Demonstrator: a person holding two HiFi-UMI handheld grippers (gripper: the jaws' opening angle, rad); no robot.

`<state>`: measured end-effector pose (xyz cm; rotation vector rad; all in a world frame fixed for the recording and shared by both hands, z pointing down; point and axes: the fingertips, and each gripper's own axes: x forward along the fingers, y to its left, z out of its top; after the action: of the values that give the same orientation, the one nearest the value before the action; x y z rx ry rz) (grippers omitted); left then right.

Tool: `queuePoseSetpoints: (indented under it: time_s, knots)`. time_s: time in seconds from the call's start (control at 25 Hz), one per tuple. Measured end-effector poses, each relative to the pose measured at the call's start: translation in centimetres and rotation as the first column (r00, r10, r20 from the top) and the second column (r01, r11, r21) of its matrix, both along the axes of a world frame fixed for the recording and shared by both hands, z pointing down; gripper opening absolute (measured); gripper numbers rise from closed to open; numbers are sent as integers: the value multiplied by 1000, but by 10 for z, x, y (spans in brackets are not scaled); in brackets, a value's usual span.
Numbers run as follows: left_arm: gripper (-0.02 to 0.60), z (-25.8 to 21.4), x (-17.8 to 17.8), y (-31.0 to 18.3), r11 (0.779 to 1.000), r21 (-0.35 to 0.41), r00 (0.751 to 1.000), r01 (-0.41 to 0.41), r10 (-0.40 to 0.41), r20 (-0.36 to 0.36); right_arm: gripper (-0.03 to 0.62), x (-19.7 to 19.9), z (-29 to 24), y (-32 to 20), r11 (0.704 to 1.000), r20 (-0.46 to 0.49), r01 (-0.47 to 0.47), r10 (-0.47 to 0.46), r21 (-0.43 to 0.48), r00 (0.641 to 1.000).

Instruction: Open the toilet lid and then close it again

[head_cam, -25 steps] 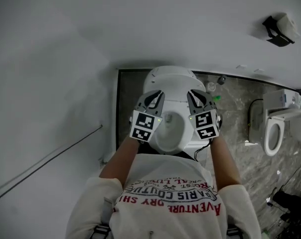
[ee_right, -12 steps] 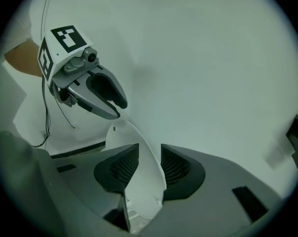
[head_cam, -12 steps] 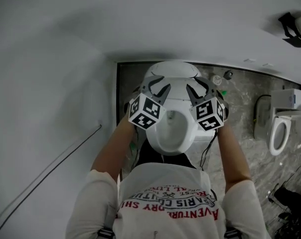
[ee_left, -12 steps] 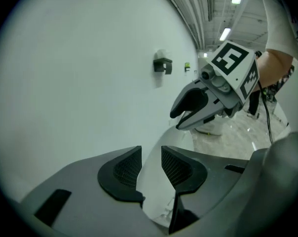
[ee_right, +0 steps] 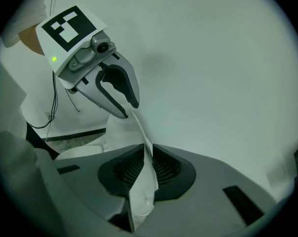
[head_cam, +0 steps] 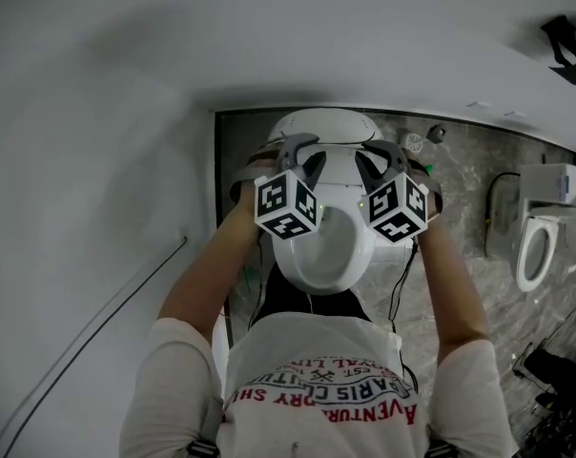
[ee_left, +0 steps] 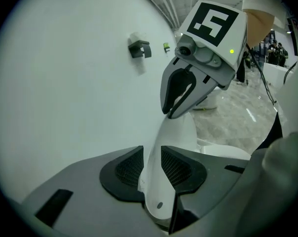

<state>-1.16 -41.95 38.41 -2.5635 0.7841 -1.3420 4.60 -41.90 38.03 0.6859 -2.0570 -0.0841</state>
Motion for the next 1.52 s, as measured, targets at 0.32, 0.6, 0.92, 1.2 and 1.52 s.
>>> queuePoseSetpoints:
  time_s: [0.32, 0.6, 0.92, 1.2, 1.52]
  knots:
    - [44, 1, 2, 14, 998, 29, 998, -50, 49, 35, 43, 0, -1, 16, 999, -20, 47, -47, 18, 999]
    - [43, -4, 3, 44, 999, 41, 1000, -30, 30, -4, 41, 2, -7, 46, 996, 7, 65, -66, 54, 998]
    - [43, -8, 5, 86, 995, 99, 999, -6, 1, 47, 38, 3, -12, 89, 989, 23, 119, -122, 85, 992]
    - [44, -6, -1, 123, 992, 125, 999, 16, -21, 35, 37, -3, -8, 127, 985, -8, 148, -148, 93, 989]
    - [48, 4, -2, 184, 994, 114, 1000, -1, 2, -6, 37, -3, 3, 189, 990, -33, 122, -120, 72, 992]
